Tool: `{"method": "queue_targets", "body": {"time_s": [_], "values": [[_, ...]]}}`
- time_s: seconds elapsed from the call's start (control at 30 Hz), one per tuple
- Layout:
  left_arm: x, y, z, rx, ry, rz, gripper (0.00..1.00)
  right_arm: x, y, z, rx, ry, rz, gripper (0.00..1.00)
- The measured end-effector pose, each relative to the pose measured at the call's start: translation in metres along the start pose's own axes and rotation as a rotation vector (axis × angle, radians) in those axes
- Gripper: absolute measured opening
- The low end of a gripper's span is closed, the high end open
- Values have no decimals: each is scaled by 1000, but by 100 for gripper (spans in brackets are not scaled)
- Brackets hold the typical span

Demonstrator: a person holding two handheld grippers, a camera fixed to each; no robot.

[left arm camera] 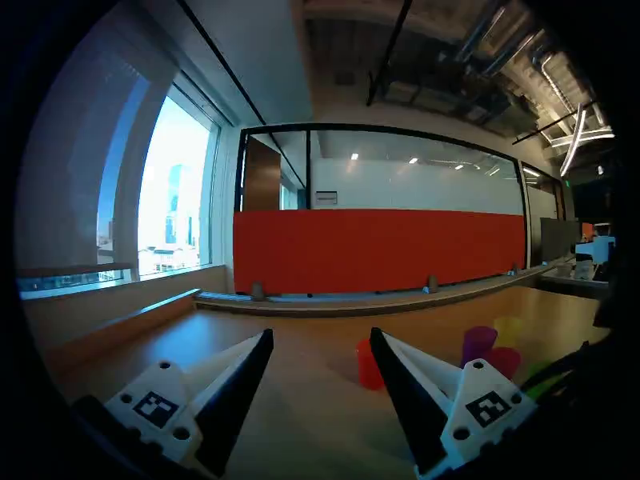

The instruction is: Pour water

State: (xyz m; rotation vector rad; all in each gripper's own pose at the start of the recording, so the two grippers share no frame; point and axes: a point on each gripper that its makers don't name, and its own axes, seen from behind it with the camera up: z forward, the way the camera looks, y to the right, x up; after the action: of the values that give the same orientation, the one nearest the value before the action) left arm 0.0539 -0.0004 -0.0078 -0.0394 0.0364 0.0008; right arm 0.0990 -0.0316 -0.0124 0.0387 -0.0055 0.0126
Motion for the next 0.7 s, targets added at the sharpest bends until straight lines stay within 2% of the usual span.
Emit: {"method": "queue_targets", "body": {"time_s": [0.3,0.7], "values": [[-17,1,1,10,-9,15,89,1,4,0,-9,-7,-4,99],[-30,5,2,7,-11,2,89,1,5,0,-19,-5,-4,99]]}}
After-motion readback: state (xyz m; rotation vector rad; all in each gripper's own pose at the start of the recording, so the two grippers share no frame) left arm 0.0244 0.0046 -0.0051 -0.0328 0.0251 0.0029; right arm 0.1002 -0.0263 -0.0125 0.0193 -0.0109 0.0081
